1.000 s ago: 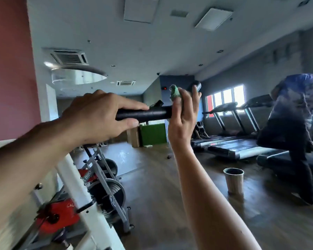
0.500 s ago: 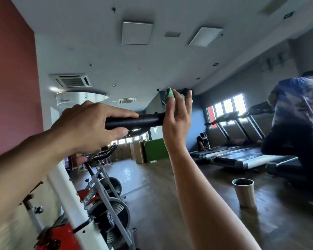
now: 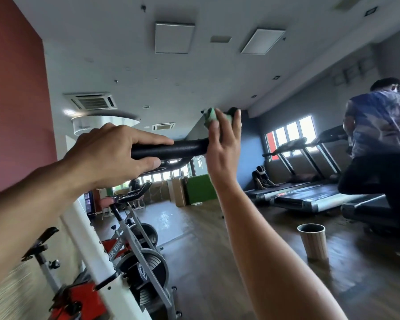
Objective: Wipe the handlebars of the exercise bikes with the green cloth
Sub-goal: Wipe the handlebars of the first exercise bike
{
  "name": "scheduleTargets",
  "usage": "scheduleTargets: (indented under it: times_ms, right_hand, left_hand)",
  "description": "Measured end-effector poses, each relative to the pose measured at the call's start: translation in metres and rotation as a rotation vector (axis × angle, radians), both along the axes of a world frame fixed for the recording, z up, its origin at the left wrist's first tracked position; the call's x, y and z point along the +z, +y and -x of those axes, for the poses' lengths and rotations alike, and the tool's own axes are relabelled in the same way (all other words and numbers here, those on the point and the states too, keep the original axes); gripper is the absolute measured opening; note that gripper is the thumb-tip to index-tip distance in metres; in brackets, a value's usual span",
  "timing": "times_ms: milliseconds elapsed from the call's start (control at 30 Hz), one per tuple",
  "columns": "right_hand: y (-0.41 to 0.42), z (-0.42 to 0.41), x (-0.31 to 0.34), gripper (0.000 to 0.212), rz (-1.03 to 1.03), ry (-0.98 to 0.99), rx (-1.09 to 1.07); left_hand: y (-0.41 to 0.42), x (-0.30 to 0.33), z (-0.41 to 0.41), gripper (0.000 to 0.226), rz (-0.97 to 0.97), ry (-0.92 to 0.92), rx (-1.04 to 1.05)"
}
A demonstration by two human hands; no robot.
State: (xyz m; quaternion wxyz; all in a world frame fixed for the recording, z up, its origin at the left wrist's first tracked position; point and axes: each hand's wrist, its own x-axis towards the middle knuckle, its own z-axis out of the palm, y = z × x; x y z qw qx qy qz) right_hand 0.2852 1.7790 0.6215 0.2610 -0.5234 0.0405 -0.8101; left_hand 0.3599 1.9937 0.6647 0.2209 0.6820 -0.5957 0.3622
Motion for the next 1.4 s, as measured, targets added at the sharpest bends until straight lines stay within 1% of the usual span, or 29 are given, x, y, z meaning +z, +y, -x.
scheduleTargets:
  times_ms: [100,167,233,300,433,500,667,800,900,967,1100,1167,1267,1333,1400]
  right_hand:
    - [0.0,-0.008,-0.007,0.043,0.036,0.003,-0.011]
    - [-0.011,0.003,0.011,0.042,-0.002,-0.008,-0.013]
    - [-0.021,0.019,0.029,0.037,-0.061,0.013,-0.008]
    - [-0.022,0.025,0.035,0.035,-0.082,0.042,-0.009]
    - [-0.011,0.012,0.012,0.035,0.006,0.038,-0.041]
    - [-0.016,0.01,0.011,0.036,0.014,0.047,-0.038]
    - [-0.036,0.027,0.044,0.036,-0.052,0.07,-0.038]
    - [-0.027,0.015,0.025,0.036,0.005,0.073,-0.042]
    - [-0.015,0.007,0.002,0.042,0.054,0.13,-0.066]
    - [-0.014,0.015,0.008,0.042,0.035,0.157,-0.087]
    - [-0.012,0.025,0.021,0.032,-0.026,0.209,-0.095]
    - [-0.005,0.02,0.007,0.032,0.039,0.262,-0.131]
    - [0.003,0.017,-0.018,0.037,0.191,0.31,-0.204]
    - [-0.001,0.026,-0.015,0.037,0.275,0.345,-0.27]
    - [-0.01,0.034,-0.001,0.04,0.283,0.404,-0.337]
  left_hand:
    - [-0.001,-0.001,0.001,0.038,-0.007,0.0,0.014]
    - [-0.002,-0.001,0.0,0.038,0.008,-0.006,0.014]
    - [-0.003,-0.001,-0.003,0.038,0.02,-0.007,0.014]
    - [-0.004,0.0,-0.004,0.04,0.027,-0.014,0.021]
    - [-0.004,0.0,-0.004,0.042,0.029,-0.023,0.043]
    - [-0.005,0.0,-0.005,0.041,0.019,-0.025,0.054]
    - [-0.006,0.001,-0.006,0.043,0.023,-0.028,0.059]
    - [-0.005,0.0,-0.005,0.041,0.027,-0.021,0.051]
    - [-0.004,0.0,-0.004,0.04,0.024,-0.012,0.054]
    - [-0.004,0.0,-0.003,0.04,0.014,-0.01,0.055]
    - [-0.004,0.0,-0.004,0.041,0.018,0.011,0.034]
    - [-0.003,-0.001,-0.004,0.041,0.017,0.024,0.019]
    - [-0.002,-0.001,-0.002,0.039,0.014,0.033,0.018]
    - [-0.002,-0.001,-0.002,0.038,0.018,0.032,0.007]
    - [-0.001,-0.001,-0.004,0.038,0.016,0.037,-0.009]
